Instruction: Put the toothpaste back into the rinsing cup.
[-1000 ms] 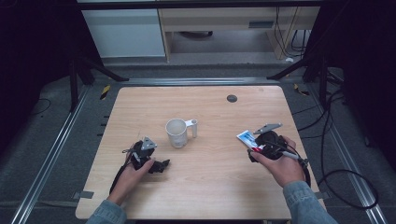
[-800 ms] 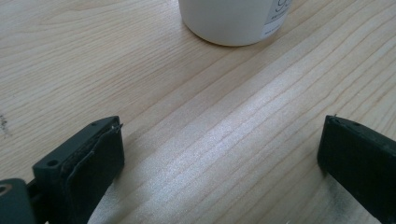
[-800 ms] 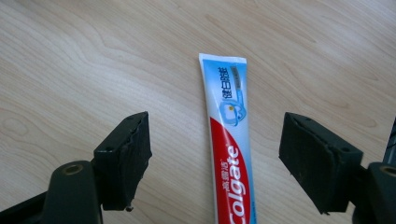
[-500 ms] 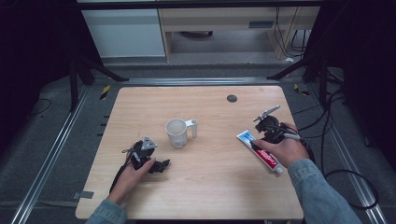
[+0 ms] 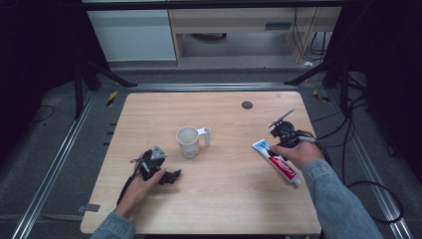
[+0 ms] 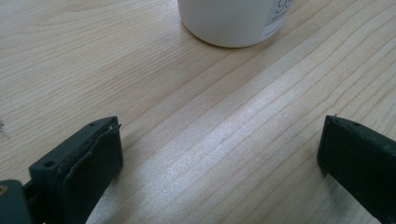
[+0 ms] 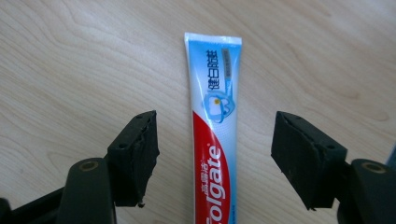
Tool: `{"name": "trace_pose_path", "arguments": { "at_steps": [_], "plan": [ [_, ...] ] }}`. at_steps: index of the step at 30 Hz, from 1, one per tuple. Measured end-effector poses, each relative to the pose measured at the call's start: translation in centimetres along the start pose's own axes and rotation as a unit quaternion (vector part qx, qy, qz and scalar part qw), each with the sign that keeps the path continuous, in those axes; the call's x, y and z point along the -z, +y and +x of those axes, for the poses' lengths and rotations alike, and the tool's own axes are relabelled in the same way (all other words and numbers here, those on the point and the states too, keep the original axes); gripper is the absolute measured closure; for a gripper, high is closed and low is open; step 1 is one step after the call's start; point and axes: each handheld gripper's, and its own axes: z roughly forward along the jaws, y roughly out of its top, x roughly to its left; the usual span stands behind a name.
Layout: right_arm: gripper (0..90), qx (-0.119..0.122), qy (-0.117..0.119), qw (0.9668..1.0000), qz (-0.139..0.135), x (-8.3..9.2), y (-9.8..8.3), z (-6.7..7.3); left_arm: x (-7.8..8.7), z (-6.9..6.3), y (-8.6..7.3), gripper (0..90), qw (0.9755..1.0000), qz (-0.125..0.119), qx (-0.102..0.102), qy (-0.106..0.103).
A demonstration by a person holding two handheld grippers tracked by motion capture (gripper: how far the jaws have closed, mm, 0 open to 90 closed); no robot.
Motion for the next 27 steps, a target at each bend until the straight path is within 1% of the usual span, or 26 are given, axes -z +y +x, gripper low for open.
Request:
{"name": "trace_pose_path", "arguments": {
  "at_steps": [2, 3, 4, 5, 6, 7, 8, 10, 12, 15, 16, 17, 18, 19, 22, 27],
  "plan": [
    [34.0, 0.003, 0.001, 0.9999, 0.011, -0.5, 0.1, 0.0, 0.0, 0.0, 0.0, 0.0, 1.0000, 0.000, 0.001, 0.000],
    [34.0, 0.003, 0.001, 0.9999, 0.011, -0.5, 0.1, 0.0, 0.0, 0.0, 0.0, 0.0, 1.0000, 0.000, 0.001, 0.000],
    [34.1, 0.006, -0.001, 0.9997, 0.022, -1.2, 0.2, -0.1, 0.0, 0.0, 0.0, 0.0, 1.0000, 0.000, 0.001, 0.000],
    [34.1, 0.006, -0.001, 0.9997, 0.022, -1.2, 0.2, -0.1, 0.0, 0.0, 0.0, 0.0, 1.0000, 0.000, 0.001, 0.000],
    [34.3, 0.008, -0.002, 0.9994, 0.034, -1.9, 0.3, -0.2, 0.0, 0.0, 0.0, 0.0, 1.0000, 0.000, 0.002, 0.000],
    [34.3, 0.008, -0.002, 0.9994, 0.034, -1.9, 0.3, -0.2, 0.0, 0.0, 0.0, 0.0, 1.0000, 0.000, 0.002, 0.000],
    [35.8, 0.009, 0.002, 0.9991, 0.043, -2.3, 0.4, -0.3, 0.0, 0.0, 0.0, 0.0, 1.0000, 0.000, 0.001, 0.001],
    [35.8, 0.007, 0.004, 0.9990, 0.044, -2.5, 0.5, -0.2, 0.0, 0.0, 0.0, 0.0, 1.0000, 0.000, 0.001, 0.001],
    [35.9, 0.001, 0.015, 0.9985, 0.053, -3.1, 1.0, -0.3, 0.0, 0.0, 0.0, 0.0, 1.0000, 0.000, 0.001, 0.001],
    [36.2, -0.003, 0.015, 0.9983, 0.057, -3.5, 1.2, -0.3, -0.1, 0.0, 0.1, 0.0, 1.0000, -0.001, 0.002, 0.001],
    [37.0, 0.001, 0.013, 0.9979, 0.063, -4.2, 1.1, -0.4, -0.1, 0.0, 0.1, 0.0, 1.0000, -0.001, 0.002, 0.001],
    [37.0, 0.001, 0.013, 0.9975, 0.069, -4.5, 1.1, -0.4, -0.1, 0.0, 0.1, 0.0, 1.0000, -0.001, 0.003, 0.001],
    [37.0, 0.001, 0.013, 0.9975, 0.069, -4.5, 1.1, -0.4, -0.1, 0.0, 0.1, 0.0, 1.0000, -0.001, 0.003, 0.001],
    [36.8, -0.001, 0.016, 0.9969, 0.077, -5.2, 1.1, -0.6, -0.1, 0.0, 0.1, 0.0, 1.0000, -0.001, 0.002, 0.001],
    [36.7, -0.003, 0.016, 0.9967, 0.079, -5.6, 1.1, -0.7, -0.1, 0.0, 0.1, 0.0, 1.0000, -0.001, 0.002, 0.001],
    [36.8, -0.016, 0.020, 0.9964, 0.081, -6.5, 1.6, -1.2, -0.1, 0.0, 0.1, 0.0, 1.0000, -0.001, 0.002, 0.000]
  ]
}}
